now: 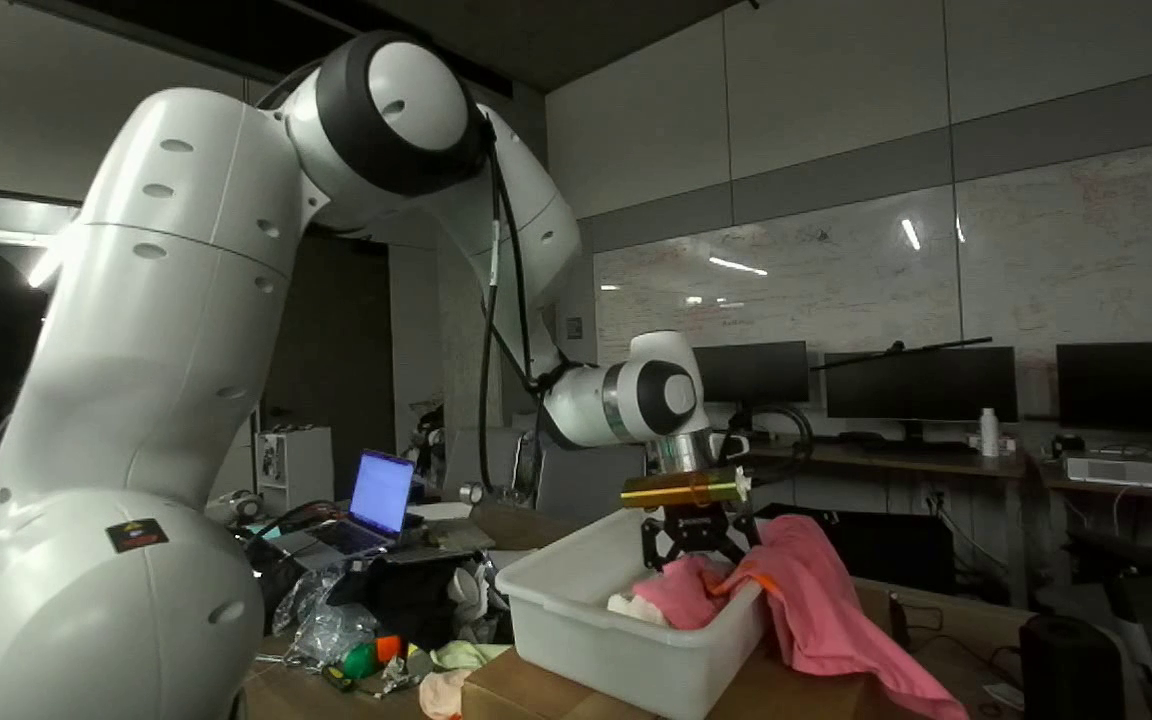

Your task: Remove the clothes and towels from the bowl and put them on the table

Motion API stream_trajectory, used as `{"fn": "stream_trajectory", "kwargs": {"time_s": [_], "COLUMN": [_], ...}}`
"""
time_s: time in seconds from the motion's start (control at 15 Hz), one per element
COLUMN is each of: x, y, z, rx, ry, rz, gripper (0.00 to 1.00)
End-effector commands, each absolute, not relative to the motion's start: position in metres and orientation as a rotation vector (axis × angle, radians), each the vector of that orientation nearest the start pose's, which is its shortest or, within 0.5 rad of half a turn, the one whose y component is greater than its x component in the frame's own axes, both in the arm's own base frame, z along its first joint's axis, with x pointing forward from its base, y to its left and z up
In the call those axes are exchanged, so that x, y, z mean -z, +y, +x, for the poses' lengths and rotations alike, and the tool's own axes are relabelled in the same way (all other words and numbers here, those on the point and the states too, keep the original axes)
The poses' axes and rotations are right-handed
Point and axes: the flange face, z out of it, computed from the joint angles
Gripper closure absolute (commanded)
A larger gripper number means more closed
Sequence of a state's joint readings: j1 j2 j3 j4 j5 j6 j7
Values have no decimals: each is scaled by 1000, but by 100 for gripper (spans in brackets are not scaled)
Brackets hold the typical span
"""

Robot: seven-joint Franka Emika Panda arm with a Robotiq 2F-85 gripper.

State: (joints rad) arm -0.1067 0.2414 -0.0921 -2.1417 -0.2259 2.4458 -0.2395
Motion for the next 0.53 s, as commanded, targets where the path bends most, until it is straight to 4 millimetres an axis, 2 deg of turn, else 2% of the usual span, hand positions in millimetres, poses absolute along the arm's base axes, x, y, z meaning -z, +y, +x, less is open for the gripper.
{"fn": "stream_trajectory", "kwargs": {"time_s": [0.0, 0.27, 0.33, 0.4, 0.47], "x": [-286, -277, -277, -277, -277], "y": [-114, -114, -114, -114, -114], "z": [568, 568, 568, 568, 568], "rx": [36, 8, 7, 15, 17], "ry": [-386, -402, -420, -411, -417], "rz": [-3301, -3316, -3315, -3319, -3322], "gripper": [0, 0, 16, 27, 34]}}
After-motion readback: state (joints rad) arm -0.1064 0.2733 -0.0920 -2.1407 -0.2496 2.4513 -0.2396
